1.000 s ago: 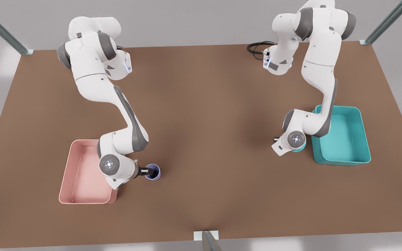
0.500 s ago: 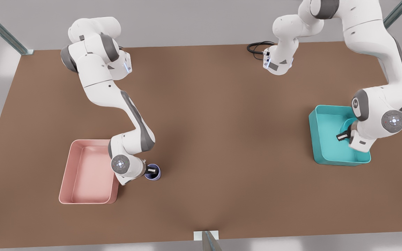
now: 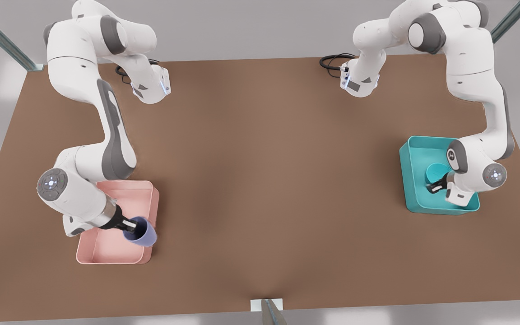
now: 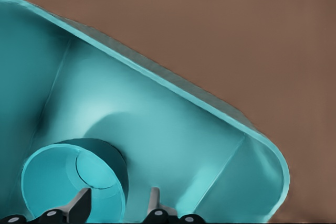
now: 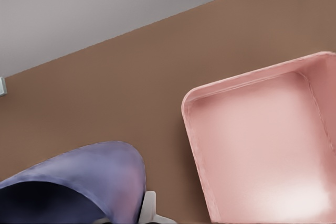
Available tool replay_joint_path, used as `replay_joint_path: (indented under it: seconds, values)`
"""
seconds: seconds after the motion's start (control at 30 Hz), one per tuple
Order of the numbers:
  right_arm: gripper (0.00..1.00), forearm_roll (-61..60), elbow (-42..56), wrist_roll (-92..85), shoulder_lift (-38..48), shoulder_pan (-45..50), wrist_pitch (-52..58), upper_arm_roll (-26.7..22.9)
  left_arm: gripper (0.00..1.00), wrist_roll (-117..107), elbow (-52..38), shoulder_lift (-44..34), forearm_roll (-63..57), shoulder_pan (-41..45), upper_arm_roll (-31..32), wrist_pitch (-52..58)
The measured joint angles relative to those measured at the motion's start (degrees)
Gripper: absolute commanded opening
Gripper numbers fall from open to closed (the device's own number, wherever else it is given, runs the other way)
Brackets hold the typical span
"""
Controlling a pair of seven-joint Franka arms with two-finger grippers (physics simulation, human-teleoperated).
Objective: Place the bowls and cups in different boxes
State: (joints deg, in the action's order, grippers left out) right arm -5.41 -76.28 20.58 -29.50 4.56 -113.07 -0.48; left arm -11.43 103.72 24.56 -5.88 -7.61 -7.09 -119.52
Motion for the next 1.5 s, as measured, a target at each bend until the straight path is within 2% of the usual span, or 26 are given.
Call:
replay_joint_path:
  seconds: [0.07, 0.1, 0.17, 0.27, 0.5, 0.83, 0.87, 0.9, 1.27, 1.4, 1.5]
  values:
    - [0.21, 1.72, -0.17, -3.54, 0.57, -4.7, 2.87, -0.37, 1.0, 0.75, -7.52, -8.13, 0.84, 3.6, 1.96, 8.93]
    - [0.21, 2.33, -0.24, -5.38, 0.23, -6.72, 4.01, -0.49, 1.0, 1.1, -13.68, -9.75, 0.92, 4.55, 6.07, 14.46]
    - [0.21, 3.02, -0.24, -8.86, -1.92, -9.76, 5.75, -0.58, 1.0, 1.84, -21.39, -11.13, 0.76, 7.55, 13.81, 23.54]
    - [0.21, 3.12, -0.1, -13.33, -6.7, -11.17, 7.12, -0.54, 1.0, 3.28, -25.84, -12.04, 0.78, 10.11, 16.74, 32.36]
    - [0.21, 2.26, 0.01, -20.92, -13.18, -10.37, 5.11, -0.02, 1.0, 5.7, -27.21, -11.63, 1.05, 8.56, 17.1, 41.95]
    - [0.21, 2.04, -0.03, -25.8, -16.83, -7.9, 0.92, 0.05, 1.0, 7.95, -26.79, -11.34, 1.29, 8.05, 17.05, 45.59]
    - [0.46, 2.03, -0.03, -26.12, -17.02, -7.9, 0.66, 0.05, 1.0, 8.11, -26.79, -11.29, 1.32, 8.05, 17.05, 45.73]
    - [1.0, 2.1, -0.04, -26.38, -17.13, -7.9, 0.44, 0.08, 1.0, 8.27, -26.76, -11.28, 1.35, 8.04, 17.03, 45.84]
    - [1.0, 3.06, 0.0, -27.51, -16.06, -7.64, 0.13, 0.25, 1.0, 9.5, -26.71, -11.28, 1.34, 7.76, 17.01, 46.38]
    - [1.0, 2.18, -0.52, -28.33, -9.82, -7.6, 5.18, 1.0, 1.0, 9.78, -26.68, -11.44, 1.39, 7.77, 17.14, 46.66]
    - [1.0, 1.49, -0.37, -28.62, -1.2, -7.6, 12.97, 0.96, 1.0, 9.96, -26.63, -11.43, 1.42, 7.77, 17.17, 46.9]
